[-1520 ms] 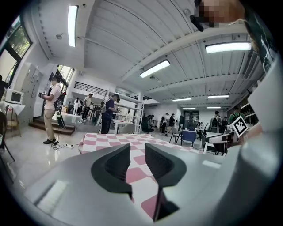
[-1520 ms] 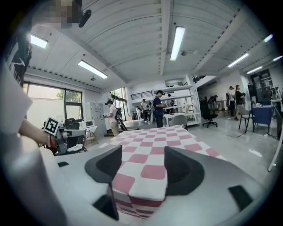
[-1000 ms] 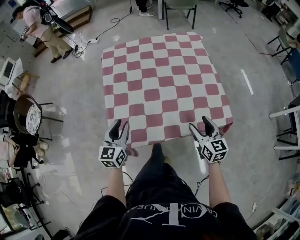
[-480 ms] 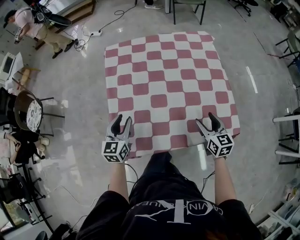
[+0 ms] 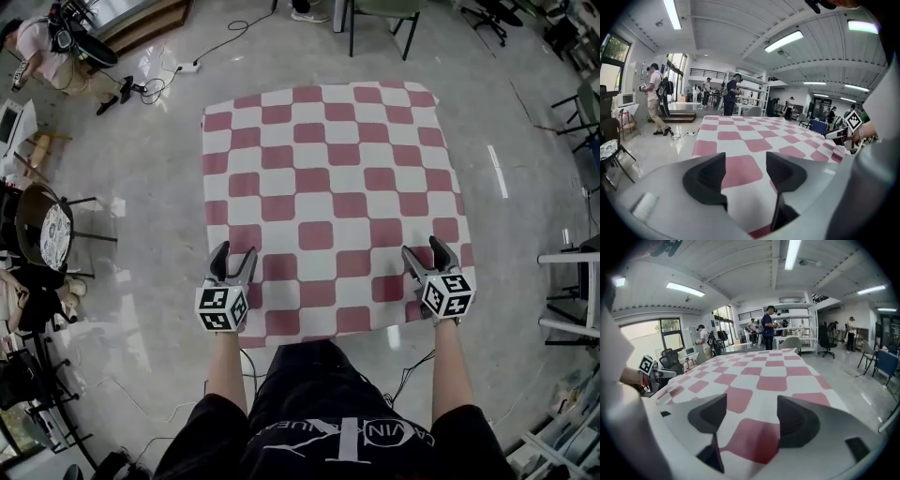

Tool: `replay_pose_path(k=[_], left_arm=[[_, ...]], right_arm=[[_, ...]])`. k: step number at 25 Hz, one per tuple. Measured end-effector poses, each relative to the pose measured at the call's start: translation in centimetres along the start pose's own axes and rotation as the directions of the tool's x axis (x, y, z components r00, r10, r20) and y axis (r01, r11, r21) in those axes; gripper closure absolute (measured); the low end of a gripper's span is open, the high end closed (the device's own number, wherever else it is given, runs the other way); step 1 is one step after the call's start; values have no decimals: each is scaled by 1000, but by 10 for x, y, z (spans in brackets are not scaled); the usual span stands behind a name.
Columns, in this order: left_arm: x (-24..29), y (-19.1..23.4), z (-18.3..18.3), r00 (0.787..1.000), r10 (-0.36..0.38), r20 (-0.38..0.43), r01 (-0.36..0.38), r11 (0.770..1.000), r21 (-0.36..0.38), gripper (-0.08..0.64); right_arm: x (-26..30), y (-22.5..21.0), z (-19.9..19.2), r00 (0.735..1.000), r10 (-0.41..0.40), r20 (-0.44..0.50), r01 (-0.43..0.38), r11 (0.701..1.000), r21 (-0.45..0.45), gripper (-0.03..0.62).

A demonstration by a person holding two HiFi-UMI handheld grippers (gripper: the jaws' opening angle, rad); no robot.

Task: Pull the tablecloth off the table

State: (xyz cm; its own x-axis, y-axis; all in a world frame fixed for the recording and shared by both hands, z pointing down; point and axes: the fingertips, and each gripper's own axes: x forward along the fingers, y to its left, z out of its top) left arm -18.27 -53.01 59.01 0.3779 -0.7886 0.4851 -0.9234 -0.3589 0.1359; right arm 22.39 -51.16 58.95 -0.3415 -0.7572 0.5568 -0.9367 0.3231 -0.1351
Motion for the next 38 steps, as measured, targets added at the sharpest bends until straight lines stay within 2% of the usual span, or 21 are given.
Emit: replay_pose_path(k=[3, 9, 15, 18, 30, 35, 38], left_arm=[[11, 10, -1, 1000, 25, -18, -25, 999, -29, 287], [23, 15, -8, 998, 21, -63, -24, 999, -44, 263], [21, 27, -11, 993, 82, -86, -82, 997, 6, 249], [25, 30, -11, 992, 93, -90, -94, 996, -5, 239], [36, 17, -22, 979, 22, -201, -20, 1000, 14, 206], [41, 9, -27, 965, -21, -260, 22, 1000, 2, 184], [43, 4, -29, 960, -34, -280, 36, 999, 0, 179]], right_arm=[[12, -24, 2, 999, -42, -34, 42, 999, 13, 284], [26, -66, 1, 990, -114, -86, 118, 992, 37, 262], [30, -91, -12, 970, -166, -176, 176, 983, 43, 242], [31, -99, -12, 962, -196, -190, 207, 977, 43, 241], [38, -76, -9, 965, -150, -217, 162, 986, 38, 242], [43, -62, -10, 957, -144, -250, 145, 989, -16, 245], [44, -58, -11, 952, -155, -264, 148, 988, -48, 280]])
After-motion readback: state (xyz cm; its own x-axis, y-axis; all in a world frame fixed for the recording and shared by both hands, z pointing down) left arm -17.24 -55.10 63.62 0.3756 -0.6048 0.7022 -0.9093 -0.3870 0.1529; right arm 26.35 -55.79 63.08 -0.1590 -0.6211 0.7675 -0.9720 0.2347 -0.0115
